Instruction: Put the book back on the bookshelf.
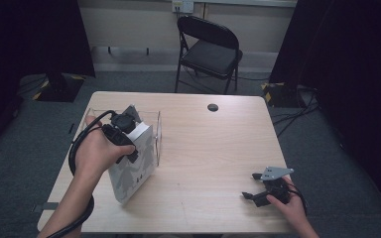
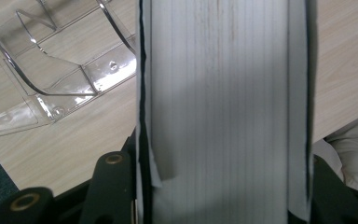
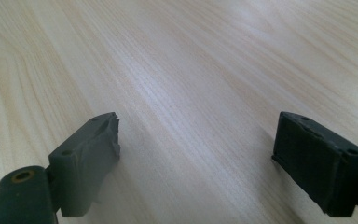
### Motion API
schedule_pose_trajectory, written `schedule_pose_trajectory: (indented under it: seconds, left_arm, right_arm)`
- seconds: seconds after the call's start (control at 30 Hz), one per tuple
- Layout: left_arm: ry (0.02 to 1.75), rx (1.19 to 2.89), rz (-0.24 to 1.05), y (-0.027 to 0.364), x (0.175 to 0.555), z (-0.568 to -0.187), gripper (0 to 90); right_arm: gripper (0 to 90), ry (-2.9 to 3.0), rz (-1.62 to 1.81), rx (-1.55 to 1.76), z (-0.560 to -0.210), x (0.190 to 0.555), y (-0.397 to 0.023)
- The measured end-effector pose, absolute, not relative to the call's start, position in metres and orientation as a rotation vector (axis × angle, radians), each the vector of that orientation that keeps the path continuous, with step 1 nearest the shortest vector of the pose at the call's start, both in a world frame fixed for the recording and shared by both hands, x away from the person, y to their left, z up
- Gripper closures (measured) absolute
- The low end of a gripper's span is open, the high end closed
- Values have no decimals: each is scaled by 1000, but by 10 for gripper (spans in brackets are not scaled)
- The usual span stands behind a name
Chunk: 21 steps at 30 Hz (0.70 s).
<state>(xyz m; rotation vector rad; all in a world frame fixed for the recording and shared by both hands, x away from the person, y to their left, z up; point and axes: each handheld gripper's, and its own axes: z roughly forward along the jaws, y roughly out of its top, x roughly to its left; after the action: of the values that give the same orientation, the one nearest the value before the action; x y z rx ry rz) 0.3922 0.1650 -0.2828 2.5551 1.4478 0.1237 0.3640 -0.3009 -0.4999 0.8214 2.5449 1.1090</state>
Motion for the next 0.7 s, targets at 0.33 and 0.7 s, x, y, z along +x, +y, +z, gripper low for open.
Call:
schedule_pose_trajectory:
  seconds: [0.33, 0.7]
  left_arm:
    - [1467, 2542, 99, 161, 400, -283, 534]
    - [1486, 2543, 100, 157, 406, -283, 534]
  right_arm:
    - [133, 2545, 1109, 821, -500, 364, -301]
    - [133, 2546, 1109, 820, -500, 364, -301]
